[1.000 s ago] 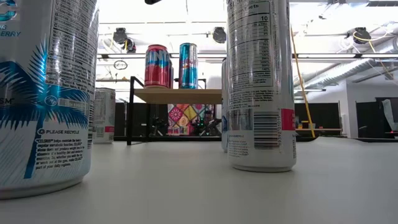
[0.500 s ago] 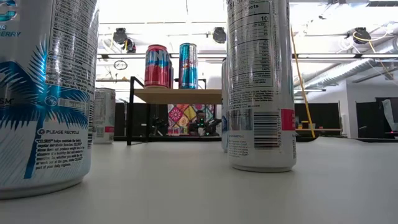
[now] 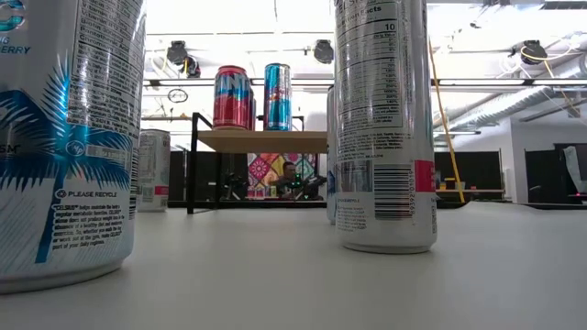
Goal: Place canned beverage on shelf
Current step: Put the top right white-blue soda can on the shelf
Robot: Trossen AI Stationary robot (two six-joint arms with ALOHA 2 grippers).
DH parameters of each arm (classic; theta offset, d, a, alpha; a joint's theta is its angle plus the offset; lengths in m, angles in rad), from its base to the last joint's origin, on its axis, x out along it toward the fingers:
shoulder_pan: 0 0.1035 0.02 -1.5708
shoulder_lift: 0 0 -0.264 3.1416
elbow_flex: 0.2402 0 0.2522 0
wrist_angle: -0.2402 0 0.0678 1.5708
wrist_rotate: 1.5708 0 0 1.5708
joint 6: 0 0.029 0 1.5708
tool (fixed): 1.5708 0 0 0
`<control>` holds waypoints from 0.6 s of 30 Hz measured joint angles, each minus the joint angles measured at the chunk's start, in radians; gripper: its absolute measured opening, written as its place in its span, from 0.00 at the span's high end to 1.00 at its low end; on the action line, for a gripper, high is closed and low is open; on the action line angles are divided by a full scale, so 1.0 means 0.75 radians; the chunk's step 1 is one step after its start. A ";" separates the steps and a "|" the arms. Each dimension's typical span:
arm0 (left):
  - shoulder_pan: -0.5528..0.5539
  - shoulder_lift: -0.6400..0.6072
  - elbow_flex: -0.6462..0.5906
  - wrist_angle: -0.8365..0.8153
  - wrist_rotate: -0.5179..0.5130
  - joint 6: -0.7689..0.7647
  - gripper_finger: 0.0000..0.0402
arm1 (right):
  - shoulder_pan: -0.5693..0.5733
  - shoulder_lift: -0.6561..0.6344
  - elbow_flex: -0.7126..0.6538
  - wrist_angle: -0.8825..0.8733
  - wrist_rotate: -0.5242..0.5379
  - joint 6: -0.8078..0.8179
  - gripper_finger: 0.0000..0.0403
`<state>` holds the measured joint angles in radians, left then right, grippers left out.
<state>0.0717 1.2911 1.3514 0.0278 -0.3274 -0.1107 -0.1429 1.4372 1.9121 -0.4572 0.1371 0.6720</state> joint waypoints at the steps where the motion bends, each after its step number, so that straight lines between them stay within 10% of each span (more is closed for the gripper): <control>1: -0.004 0.000 0.000 0.019 -0.037 0.032 0.37 | 0.000 0.011 0.000 0.024 0.036 0.010 0.19; 18: -0.085 0.002 0.001 0.055 -0.357 0.273 0.37 | 0.001 0.180 -0.001 0.468 0.136 -0.052 0.19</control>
<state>0.0078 1.2922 1.3518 0.0687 -0.5951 0.0938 -0.1421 1.5722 1.9118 -0.1062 0.2392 0.6332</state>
